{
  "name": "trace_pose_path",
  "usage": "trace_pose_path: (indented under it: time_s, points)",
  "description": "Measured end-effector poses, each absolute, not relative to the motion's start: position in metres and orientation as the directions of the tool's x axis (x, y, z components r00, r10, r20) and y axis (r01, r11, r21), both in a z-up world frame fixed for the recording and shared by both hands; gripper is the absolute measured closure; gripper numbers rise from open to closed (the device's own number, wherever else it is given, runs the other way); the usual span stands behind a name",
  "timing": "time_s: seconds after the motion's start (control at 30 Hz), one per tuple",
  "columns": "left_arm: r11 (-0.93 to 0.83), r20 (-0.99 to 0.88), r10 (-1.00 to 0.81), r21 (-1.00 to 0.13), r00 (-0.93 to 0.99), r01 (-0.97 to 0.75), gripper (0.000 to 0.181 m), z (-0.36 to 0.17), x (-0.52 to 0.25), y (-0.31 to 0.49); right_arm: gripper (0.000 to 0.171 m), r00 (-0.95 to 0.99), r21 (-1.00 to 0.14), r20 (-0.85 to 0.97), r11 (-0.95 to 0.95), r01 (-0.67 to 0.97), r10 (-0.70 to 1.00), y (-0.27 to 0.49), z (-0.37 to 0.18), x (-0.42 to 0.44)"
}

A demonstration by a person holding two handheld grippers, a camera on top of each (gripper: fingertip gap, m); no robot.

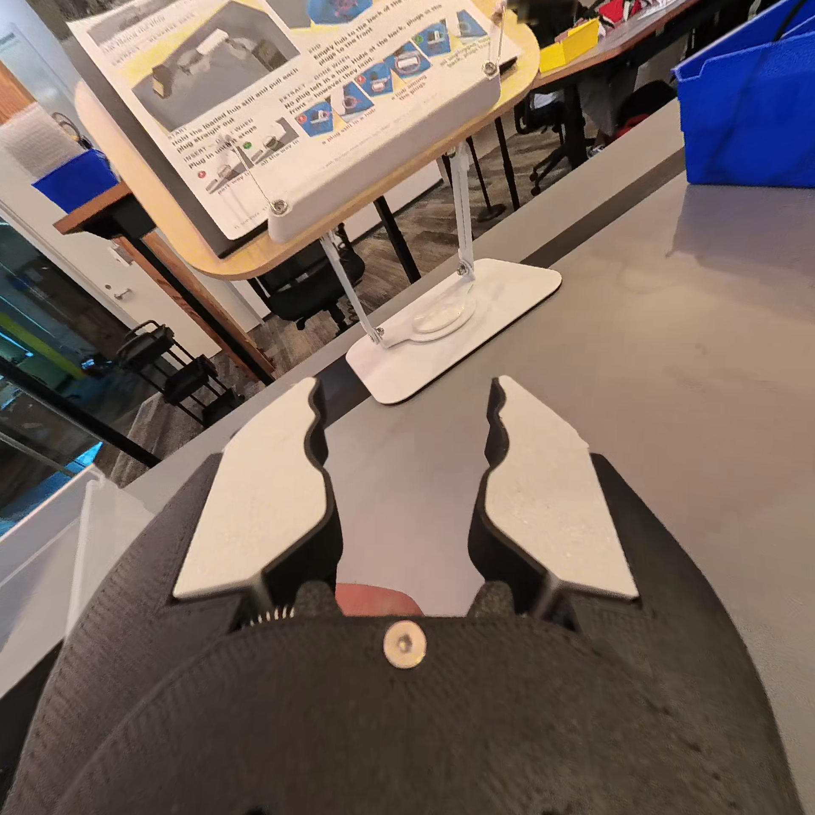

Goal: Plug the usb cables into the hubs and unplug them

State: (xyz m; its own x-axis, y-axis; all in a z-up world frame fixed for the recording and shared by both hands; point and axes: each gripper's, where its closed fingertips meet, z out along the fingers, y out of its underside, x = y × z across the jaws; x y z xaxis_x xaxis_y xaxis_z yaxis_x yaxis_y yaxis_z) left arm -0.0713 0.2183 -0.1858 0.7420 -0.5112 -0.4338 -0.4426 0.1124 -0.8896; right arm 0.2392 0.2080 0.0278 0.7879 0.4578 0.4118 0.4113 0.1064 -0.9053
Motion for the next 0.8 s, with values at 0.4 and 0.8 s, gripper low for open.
trace_pose_path:
  time_s: [0.4,0.8]
  points:
    - [0.114,-0.483,-0.523,-0.856,0.703,-0.504,0.110,-0.200,-0.062,0.217,0.095,0.634,-0.599,0.548,-0.272,0.753,0.546,0.242,-0.125,0.373]
    - [0.109,-0.498,-0.551,-0.839,0.670,-0.534,0.110,-0.211,-0.054,0.217,0.093,0.315,-0.063,0.472,-0.325,0.944,0.823,0.242,-0.252,0.389]
